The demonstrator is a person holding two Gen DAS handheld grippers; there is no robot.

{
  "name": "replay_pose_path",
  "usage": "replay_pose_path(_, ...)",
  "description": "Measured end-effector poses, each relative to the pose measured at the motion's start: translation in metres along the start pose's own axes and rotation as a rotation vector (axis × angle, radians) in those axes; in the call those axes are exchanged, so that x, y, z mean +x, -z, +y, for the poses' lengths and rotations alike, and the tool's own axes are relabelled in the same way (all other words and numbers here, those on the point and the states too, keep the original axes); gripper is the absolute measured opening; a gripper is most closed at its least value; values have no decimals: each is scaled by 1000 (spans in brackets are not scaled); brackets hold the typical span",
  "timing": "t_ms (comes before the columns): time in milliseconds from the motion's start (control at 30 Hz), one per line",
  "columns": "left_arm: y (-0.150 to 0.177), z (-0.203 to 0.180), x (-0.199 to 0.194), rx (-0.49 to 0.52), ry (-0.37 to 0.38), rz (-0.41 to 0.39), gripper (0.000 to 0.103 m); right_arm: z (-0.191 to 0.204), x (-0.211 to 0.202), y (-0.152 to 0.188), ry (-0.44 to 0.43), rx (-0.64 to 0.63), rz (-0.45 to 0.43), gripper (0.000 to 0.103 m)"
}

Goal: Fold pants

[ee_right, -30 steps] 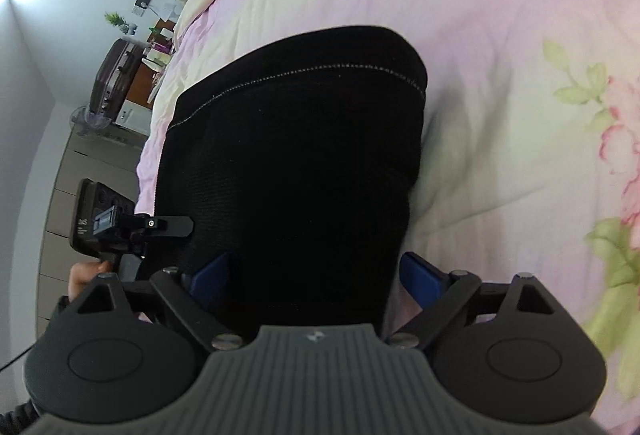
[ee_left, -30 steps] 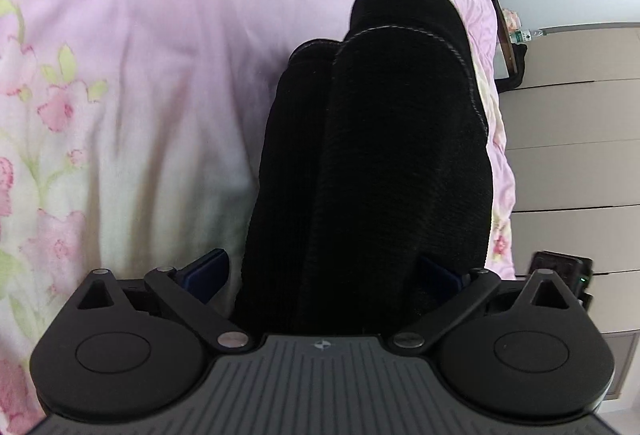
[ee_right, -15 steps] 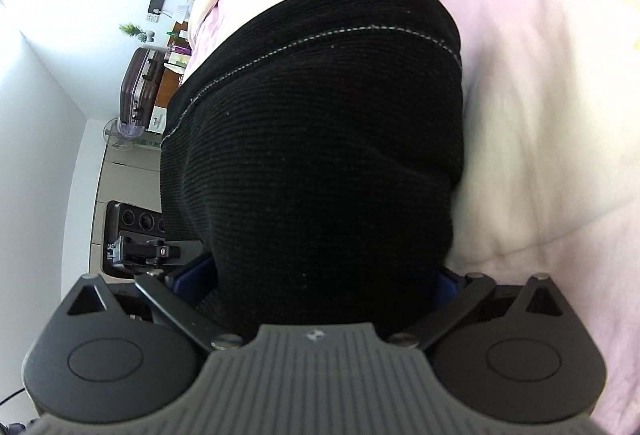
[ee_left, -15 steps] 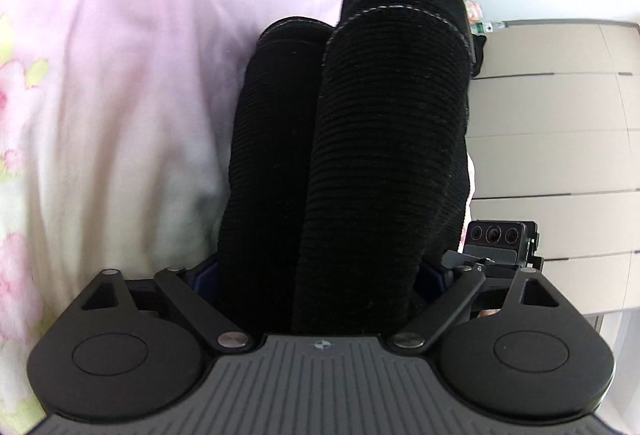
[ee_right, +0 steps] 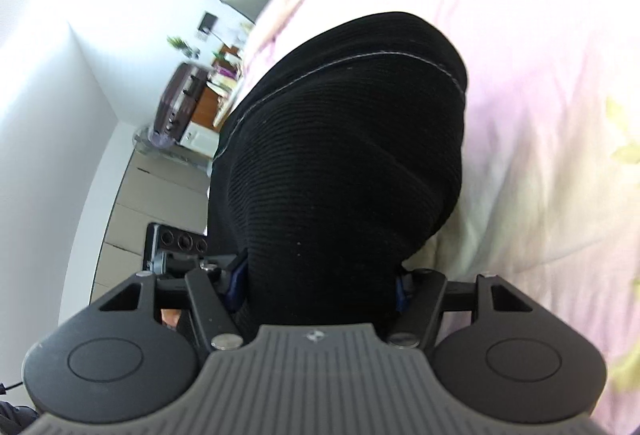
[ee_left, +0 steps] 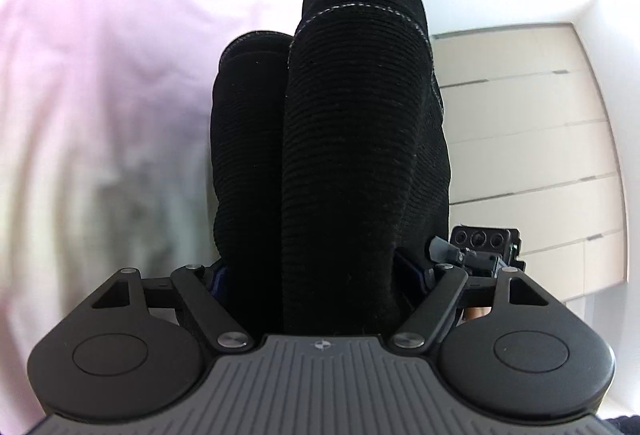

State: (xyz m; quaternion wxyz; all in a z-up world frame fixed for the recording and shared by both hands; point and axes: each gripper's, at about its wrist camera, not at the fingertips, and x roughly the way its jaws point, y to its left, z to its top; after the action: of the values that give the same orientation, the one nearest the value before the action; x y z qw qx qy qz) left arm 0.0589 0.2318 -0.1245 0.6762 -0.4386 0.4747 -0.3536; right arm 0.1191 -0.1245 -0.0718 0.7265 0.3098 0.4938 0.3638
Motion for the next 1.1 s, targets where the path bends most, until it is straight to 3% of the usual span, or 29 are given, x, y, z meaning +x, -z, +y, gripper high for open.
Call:
replay_pose_path(233,-9,-49,52,25,-52,15,90,-9,-47,-5,32,6,-58,61)
replay_pose_path(433,-58,-119,122,133,-109,48,90,-42,-108,-18,24,63,-268,60)
replay_pose_path(700,-94,-205,246,298,-67,131,89,-82,-219,-34,43,22,-502,61)
replay_pose_path(800,-101,-214,292,302,-47,159,89,-102,-248,-39,86,30,-556,61)
replay_pose_path(967,-113,-203,350,252,-33,174,88,-160,-306,-72,148,48,-556,61)
replay_pose_path(1100,-124,-182,388,217,-44,170,88,-205,-310,-83,165,110,-583,62)
